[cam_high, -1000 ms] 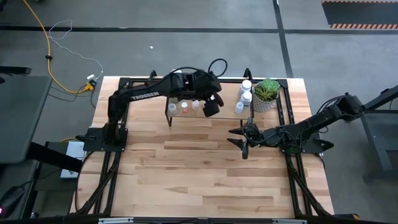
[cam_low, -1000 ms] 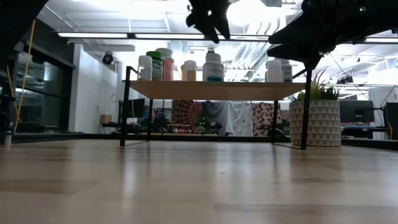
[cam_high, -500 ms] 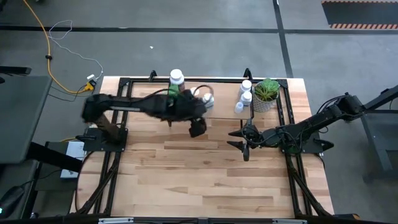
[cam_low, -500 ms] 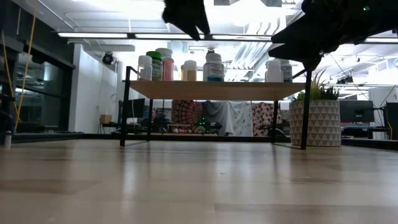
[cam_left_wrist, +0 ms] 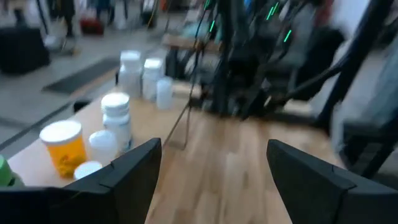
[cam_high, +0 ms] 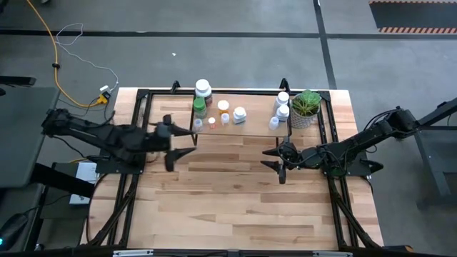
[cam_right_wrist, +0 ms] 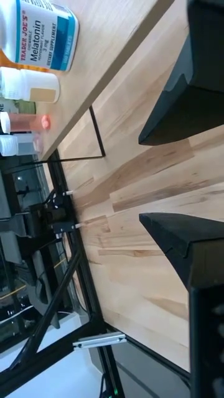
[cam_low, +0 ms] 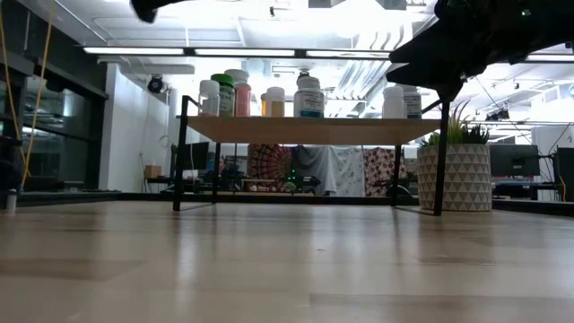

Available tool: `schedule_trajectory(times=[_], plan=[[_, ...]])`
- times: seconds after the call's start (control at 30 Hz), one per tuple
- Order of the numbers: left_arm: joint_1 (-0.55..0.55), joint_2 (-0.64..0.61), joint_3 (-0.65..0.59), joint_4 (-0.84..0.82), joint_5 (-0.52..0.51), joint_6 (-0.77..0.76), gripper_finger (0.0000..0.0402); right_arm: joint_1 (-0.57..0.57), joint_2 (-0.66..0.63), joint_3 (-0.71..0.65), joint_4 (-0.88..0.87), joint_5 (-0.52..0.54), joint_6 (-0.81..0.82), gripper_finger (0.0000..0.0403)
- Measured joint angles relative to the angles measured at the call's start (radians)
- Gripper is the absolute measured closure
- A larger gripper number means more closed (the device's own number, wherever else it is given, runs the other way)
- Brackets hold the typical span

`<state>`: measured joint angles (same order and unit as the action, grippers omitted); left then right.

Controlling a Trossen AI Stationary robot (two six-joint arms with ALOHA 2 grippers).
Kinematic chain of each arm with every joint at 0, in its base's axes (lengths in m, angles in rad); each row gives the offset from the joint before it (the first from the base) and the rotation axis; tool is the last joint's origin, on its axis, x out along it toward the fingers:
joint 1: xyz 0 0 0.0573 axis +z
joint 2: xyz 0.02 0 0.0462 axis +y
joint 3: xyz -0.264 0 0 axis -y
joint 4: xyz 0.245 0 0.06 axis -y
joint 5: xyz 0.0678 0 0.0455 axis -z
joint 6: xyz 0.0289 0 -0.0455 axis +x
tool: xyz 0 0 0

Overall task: Pick and place medicine bottles onto shelf by color
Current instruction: Return to Home Position

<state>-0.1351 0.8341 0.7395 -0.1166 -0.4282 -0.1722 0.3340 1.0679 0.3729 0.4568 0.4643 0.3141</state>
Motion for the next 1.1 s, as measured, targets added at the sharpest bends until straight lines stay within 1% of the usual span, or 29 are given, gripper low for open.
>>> schedule_trajectory(times=[0.1, 0.2, 0.33, 0.43, 0.53, 0.63, 0.77, 0.87, 0.9, 1.0, 1.1], plan=[[-0.036, -0.130, -0.150, 0.151, -0.001, 0.037, 0.0119, 0.000, 0.000, 0.000, 0.004, 0.002, 0.002, 0.0224], [-0.042, -0.212, -0.250, 0.232, 0.006, 0.083, 0.0119, 0.000, 0.000, 0.000, 0.008, 0.006, 0.000, 0.0224], [-0.017, -0.271, -0.297, 0.201, 0.025, 0.129, 0.0120, 0.000, 0.000, 0.000, 0.019, 0.006, 0.000, 0.0224], [0.022, -0.286, -0.314, 0.184, 0.049, 0.166, 0.0134, 0.000, 0.000, 0.000, 0.019, 0.018, 0.000, 0.0224], [0.086, -0.300, -0.320, 0.189, 0.057, 0.186, 0.0166, 0.000, 0.000, 0.000, 0.019, 0.036, 0.000, 0.0224], [0.163, -0.303, -0.320, 0.189, 0.123, 0.182, 0.0216, 0.000, 0.000, 0.000, 0.019, 0.039, 0.000, 0.0224], [0.232, -0.304, -0.320, 0.163, 0.210, 0.146, 0.0306, 0.000, 0.000, 0.000, 0.018, 0.039, 0.000, 0.0224], [0.240, -0.308, -0.353, 0.173, 0.210, 0.134, 0.0379, 0.000, 0.000, 0.000, 0.005, 0.039, -0.001, 0.0224], [0.240, -0.315, -0.371, 0.174, 0.197, 0.134, 0.0390, 0.000, 0.000, 0.000, -0.001, 0.039, 0.000, 0.0224], [0.239, -0.355, -0.446, 0.205, 0.157, 0.112, 0.0387, 0.000, 0.000, 0.000, -0.010, 0.039, 0.017, 0.0224], [0.240, -0.419, -0.515, 0.248, 0.149, 0.102, 0.0397, 0.000, 0.000, 0.000, -0.014, 0.039, 0.026, 0.0224]])
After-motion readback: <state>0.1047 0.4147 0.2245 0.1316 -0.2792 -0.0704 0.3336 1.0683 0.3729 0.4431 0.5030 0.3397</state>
